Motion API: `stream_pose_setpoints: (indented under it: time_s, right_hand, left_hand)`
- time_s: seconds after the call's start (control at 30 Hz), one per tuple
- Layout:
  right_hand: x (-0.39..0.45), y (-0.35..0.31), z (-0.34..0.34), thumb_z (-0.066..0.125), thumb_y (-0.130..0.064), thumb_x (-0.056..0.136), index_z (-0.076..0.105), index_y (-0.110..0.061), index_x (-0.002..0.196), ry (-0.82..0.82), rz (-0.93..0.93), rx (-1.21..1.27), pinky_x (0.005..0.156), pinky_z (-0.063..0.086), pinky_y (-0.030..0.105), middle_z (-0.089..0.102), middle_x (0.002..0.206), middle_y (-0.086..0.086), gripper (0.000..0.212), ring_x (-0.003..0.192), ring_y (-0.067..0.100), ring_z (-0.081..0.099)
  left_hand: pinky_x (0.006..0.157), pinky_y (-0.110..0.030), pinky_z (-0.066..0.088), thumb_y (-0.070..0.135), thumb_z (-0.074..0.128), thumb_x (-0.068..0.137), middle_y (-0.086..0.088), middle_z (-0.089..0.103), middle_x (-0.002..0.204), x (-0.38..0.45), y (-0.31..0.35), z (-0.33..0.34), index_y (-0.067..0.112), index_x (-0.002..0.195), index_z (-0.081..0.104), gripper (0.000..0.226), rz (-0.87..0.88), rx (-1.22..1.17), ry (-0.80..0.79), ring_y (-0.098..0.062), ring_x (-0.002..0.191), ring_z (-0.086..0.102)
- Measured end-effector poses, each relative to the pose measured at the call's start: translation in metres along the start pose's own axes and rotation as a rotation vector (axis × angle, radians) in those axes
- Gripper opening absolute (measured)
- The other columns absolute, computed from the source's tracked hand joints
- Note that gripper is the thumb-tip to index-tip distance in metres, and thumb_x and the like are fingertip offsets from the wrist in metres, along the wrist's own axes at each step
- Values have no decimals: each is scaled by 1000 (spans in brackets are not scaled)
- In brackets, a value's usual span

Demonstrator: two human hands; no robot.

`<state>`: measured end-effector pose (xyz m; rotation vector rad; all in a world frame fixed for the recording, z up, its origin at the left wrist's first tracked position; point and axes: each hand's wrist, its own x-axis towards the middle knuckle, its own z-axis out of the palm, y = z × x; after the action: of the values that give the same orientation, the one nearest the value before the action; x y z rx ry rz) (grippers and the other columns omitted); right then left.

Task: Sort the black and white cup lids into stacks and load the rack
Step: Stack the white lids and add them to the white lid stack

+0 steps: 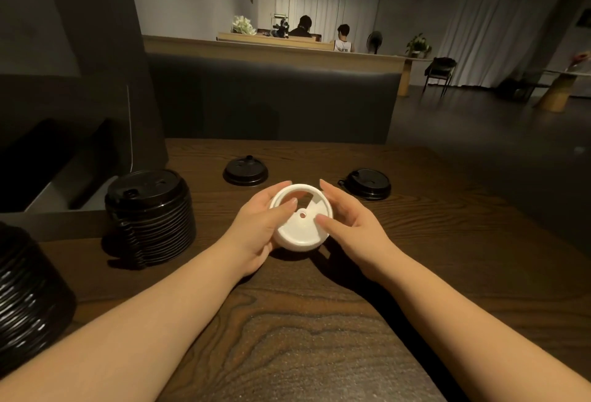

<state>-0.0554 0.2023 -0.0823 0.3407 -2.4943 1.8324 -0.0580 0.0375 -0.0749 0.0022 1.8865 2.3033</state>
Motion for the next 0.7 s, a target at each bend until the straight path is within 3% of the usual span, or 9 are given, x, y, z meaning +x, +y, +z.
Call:
stream_pose_setpoints:
  time_s: [0.07,0.13,0.4,0.57,0.7]
  right_hand:
    - [1,3,-1,62,-16,91,52,-31,133,-3,35,87,101,47,35,57,132,-7,46,119,10,56]
    - [0,3,-1,60,-15,92,54,-28,133,-3,41,102,96,51,32,59,129,-6,43,116,10,58]
    - [-2,1,3,49,-20,98,50,-41,128,18,7,53,102,45,31,57,126,-11,37,116,8,54]
    - [-4,-2,4,46,-20,99,51,-46,121,10,-21,30,83,47,11,58,116,-21,34,105,-6,55]
    - [-5,-4,5,46,-20,99,55,-49,111,26,-30,24,85,46,15,59,116,-18,32,108,0,55]
  left_hand:
    - [77,-32,53,10,58,91,-3,61,119,-1,1,-2,29,123,56,38,7,0,-20,-22,108,60]
    - [77,-31,52,6,57,91,-4,61,119,-1,1,-4,27,122,57,38,25,26,-33,-22,107,60]
    - [75,-31,50,-3,52,87,-6,60,119,-1,0,-1,29,121,57,46,57,124,-98,-24,109,58]
    - [66,-27,52,-8,46,85,-4,65,110,-2,3,0,28,116,60,50,48,98,-140,-18,99,62]
    - [69,-28,52,-12,41,83,-1,66,107,-3,4,1,30,110,62,54,31,89,-170,-14,99,65]
